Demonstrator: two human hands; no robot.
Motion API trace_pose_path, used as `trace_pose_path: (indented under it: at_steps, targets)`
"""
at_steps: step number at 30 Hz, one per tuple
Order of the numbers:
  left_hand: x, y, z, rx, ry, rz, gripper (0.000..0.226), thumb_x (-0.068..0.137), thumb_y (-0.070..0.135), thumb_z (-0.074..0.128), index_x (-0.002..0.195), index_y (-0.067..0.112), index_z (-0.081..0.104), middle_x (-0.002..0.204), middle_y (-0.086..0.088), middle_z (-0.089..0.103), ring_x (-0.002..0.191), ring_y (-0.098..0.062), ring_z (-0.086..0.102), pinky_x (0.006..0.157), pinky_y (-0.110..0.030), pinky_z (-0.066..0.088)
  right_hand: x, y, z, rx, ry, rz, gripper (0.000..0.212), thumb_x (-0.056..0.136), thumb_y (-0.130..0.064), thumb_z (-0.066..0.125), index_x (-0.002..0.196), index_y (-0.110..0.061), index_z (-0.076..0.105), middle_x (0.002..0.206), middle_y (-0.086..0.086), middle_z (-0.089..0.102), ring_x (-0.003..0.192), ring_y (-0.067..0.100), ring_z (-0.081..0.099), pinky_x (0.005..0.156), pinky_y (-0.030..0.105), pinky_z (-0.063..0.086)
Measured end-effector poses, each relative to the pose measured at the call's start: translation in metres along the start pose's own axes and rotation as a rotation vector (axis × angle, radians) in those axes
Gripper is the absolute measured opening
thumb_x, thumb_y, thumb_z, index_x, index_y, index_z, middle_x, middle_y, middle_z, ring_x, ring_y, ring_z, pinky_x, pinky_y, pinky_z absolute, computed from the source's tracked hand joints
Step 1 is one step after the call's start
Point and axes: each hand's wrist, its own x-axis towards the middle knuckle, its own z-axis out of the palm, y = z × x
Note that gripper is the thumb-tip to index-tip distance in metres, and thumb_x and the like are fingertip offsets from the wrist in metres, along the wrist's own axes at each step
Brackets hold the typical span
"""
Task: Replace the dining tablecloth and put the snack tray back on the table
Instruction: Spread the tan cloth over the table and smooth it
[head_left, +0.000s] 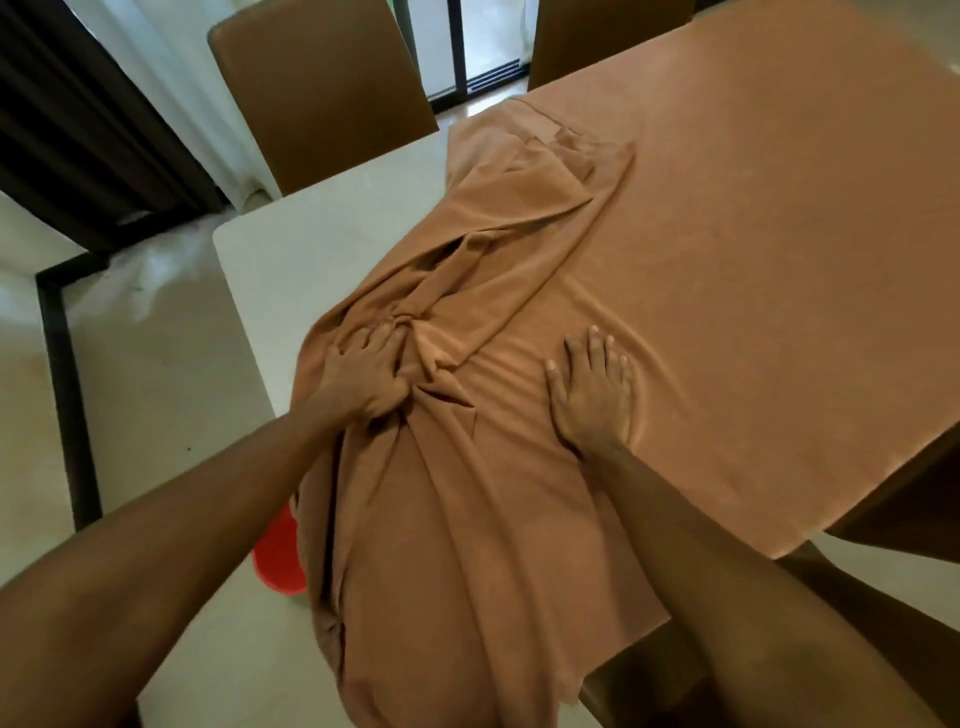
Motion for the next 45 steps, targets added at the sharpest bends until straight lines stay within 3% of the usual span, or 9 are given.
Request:
trace_pose_path:
  at_steps: [6, 9, 14, 19, 29, 34, 40, 42, 45]
  targets:
    - [-0.014, -0.064, -0.003, -0.021, -0.024, -0.166, 0.086, 0.084, 0.051, 0.029, 0.159, 0.016, 0.006, 0.165, -0.01, 0.013, 0.148, -0.037, 0.017, 0.118, -0.058, 0.017, -0.001, -0.004, -0.005, -0.033, -0.027, 0.031, 0.057, 0.102, -0.055, 0.033, 0.15, -0.025, 0.041, 0.165, 0.006, 0.026, 0.153, 0.029, 0.019, 0.125, 0.046, 0.012]
    - [-0.014, -0.061, -0.015, 0.015, 0.118, -0.189, 0.071, 0.085, 0.052, 0.034, 0.147, 0.018, 0.035, 0.151, -0.014, 0.038, 0.137, -0.039, 0.035, 0.112, -0.062, 0.025, 0.001, -0.014, -0.005, 0.001, -0.02, 0.072, 0.055, 0.101, -0.054, 0.035, 0.147, -0.025, 0.043, 0.164, 0.008, 0.027, 0.152, 0.03, 0.019, 0.124, 0.05, 0.011]
    - [0.009, -0.037, -0.031, -0.002, 0.399, 0.076, 0.052, 0.086, 0.033, 0.049, 0.136, 0.02, 0.044, 0.141, -0.011, 0.045, 0.127, -0.034, 0.043, 0.106, -0.059, 0.034, 0.015, -0.062, 0.004, 0.075, -0.028, 0.022, 0.052, 0.103, -0.048, 0.039, 0.145, -0.02, 0.045, 0.161, 0.012, 0.031, 0.15, 0.031, 0.024, 0.124, 0.053, 0.008]
    - [0.07, -0.017, -0.035, 0.158, 0.321, 0.387, 0.047, 0.096, 0.044, 0.036, 0.141, 0.029, 0.044, 0.155, -0.002, 0.035, 0.142, -0.027, 0.028, 0.107, -0.058, 0.03, 0.053, -0.113, 0.017, 0.101, -0.035, 0.089, 0.051, 0.104, -0.048, 0.034, 0.148, -0.024, 0.04, 0.163, 0.006, 0.027, 0.153, 0.028, 0.018, 0.124, 0.055, 0.006]
    - [0.133, -0.133, -0.053, -0.004, 0.091, 0.003, 0.06, 0.1, 0.052, 0.027, 0.156, 0.032, 0.014, 0.163, 0.001, 0.02, 0.142, -0.041, 0.025, 0.11, -0.066, 0.022, 0.058, -0.134, 0.034, -0.021, -0.016, 0.217, 0.057, 0.103, -0.055, 0.029, 0.153, -0.026, 0.034, 0.167, 0.002, 0.019, 0.155, 0.025, 0.012, 0.124, 0.054, 0.004]
    - [0.126, -0.191, -0.076, -0.048, 0.017, -0.294, 0.062, 0.095, 0.05, 0.04, 0.148, 0.02, 0.031, 0.155, -0.014, 0.029, 0.136, -0.045, 0.031, 0.107, -0.065, 0.029, 0.071, -0.164, 0.031, 0.045, -0.017, 0.313, 0.057, 0.103, -0.052, 0.033, 0.148, -0.018, 0.038, 0.163, 0.009, 0.026, 0.152, 0.032, 0.016, 0.122, 0.06, 0.005]
    - [0.121, -0.175, -0.068, 0.001, 0.411, 0.231, 0.035, 0.092, 0.05, 0.039, 0.116, 0.028, 0.05, 0.123, -0.003, 0.052, 0.112, -0.028, 0.051, 0.095, -0.047, 0.043, 0.094, -0.224, 0.05, 0.121, -0.022, 0.201, 0.051, 0.105, -0.044, 0.033, 0.148, -0.017, 0.041, 0.162, 0.007, 0.029, 0.152, 0.03, 0.018, 0.123, 0.058, 0.006]
    - [0.128, -0.162, -0.063, -0.039, 0.295, 0.349, 0.038, 0.097, 0.057, 0.029, 0.126, 0.037, 0.046, 0.134, 0.004, 0.047, 0.127, -0.025, 0.045, 0.104, -0.048, 0.037, 0.097, -0.232, 0.06, 0.085, -0.049, 0.219, 0.053, 0.105, -0.046, 0.032, 0.151, -0.021, 0.037, 0.165, 0.004, 0.022, 0.154, 0.028, 0.011, 0.123, 0.058, 0.0]
    - [0.147, -0.158, -0.053, -0.069, 0.136, 0.206, 0.059, 0.096, 0.067, 0.018, 0.147, 0.038, 0.027, 0.16, 0.001, 0.023, 0.147, -0.033, 0.02, 0.114, -0.062, 0.019, 0.095, -0.226, 0.07, 0.024, -0.055, 0.223, 0.056, 0.104, -0.051, 0.029, 0.155, -0.027, 0.031, 0.168, 0.002, 0.016, 0.155, 0.027, 0.007, 0.123, 0.055, -0.001]
